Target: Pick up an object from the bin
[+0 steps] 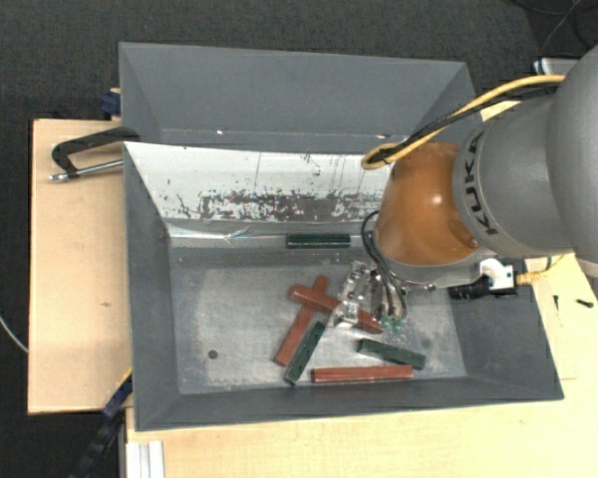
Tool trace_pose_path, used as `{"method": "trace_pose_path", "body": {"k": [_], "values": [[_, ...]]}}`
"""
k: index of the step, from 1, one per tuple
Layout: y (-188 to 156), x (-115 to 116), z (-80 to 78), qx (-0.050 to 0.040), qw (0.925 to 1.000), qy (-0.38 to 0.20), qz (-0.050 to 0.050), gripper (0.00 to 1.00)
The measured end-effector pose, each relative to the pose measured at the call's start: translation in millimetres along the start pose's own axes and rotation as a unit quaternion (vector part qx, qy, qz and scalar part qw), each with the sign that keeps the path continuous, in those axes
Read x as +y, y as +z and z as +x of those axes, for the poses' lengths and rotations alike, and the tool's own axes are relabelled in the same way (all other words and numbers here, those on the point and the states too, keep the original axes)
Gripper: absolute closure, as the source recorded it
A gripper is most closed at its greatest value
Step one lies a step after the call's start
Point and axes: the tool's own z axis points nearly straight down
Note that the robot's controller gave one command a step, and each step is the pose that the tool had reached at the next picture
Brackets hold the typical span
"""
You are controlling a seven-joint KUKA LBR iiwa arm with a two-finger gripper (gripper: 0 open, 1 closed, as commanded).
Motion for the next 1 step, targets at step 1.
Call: {"method": "trace_pose_path", "body": {"k": [1], "values": [[-16.2,-0.9,1.0,-0.0034,1.0,0.001,0.0,1.0]]}}
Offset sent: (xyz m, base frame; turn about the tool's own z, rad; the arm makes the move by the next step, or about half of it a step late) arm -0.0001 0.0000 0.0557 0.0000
